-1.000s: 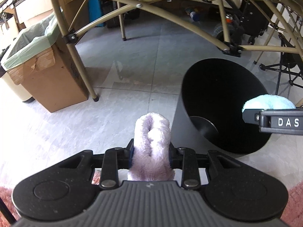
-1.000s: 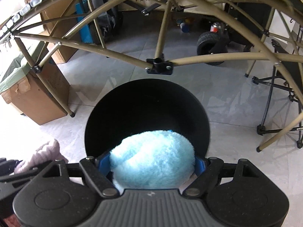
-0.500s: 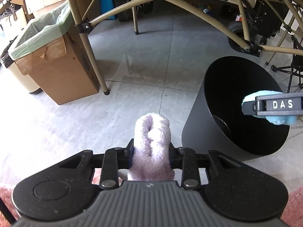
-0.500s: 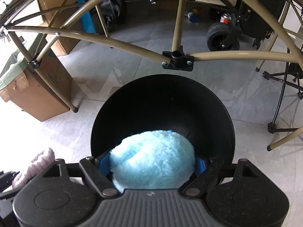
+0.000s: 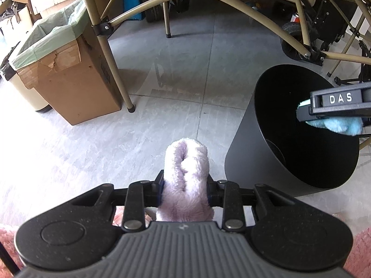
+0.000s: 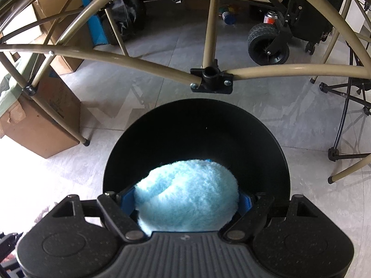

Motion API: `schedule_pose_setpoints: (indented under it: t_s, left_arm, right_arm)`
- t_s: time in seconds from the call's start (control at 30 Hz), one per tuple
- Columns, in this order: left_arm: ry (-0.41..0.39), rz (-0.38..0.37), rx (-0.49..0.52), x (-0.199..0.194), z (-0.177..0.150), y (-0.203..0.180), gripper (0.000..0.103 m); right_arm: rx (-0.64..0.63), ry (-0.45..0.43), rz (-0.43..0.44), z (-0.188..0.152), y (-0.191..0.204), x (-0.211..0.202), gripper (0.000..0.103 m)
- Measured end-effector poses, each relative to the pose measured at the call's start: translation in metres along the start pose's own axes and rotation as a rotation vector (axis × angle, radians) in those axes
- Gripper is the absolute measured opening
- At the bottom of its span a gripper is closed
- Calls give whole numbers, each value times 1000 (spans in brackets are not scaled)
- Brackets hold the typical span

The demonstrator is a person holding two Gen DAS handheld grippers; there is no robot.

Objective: Collect trash
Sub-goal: 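Open right gripper over the bin to drop the blue plush, then move right tool aside and bring left tool with headband over the bin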

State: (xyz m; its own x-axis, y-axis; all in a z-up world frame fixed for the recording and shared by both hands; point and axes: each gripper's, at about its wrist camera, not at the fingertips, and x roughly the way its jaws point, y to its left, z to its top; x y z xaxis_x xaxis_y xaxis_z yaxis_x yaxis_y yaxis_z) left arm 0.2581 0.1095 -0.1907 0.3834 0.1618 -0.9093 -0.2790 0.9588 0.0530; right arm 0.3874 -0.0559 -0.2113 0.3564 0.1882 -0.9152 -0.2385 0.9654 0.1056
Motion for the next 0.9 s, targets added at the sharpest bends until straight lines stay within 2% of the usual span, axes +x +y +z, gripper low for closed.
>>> schedule_pose_setpoints:
  t_s: [0.07,0.2,0.5,0.9]
  left_arm:
    - [1,-2,4,1,0,-1,31]
    - [2,-2,6,2,0,-1,31]
    - [-5,-12,15,-1,-1,-2,31]
    - [-19,-19,30,-7,-3,-7,31]
  right_arm:
    - [-3,-2,-6,1,1,0,82]
    - [-2,-5,-17,-1,2,-1,103]
    - [-2,-19,34,-2,-1,-11,103]
    - [-4,-75,42,-3,-3,-37,103]
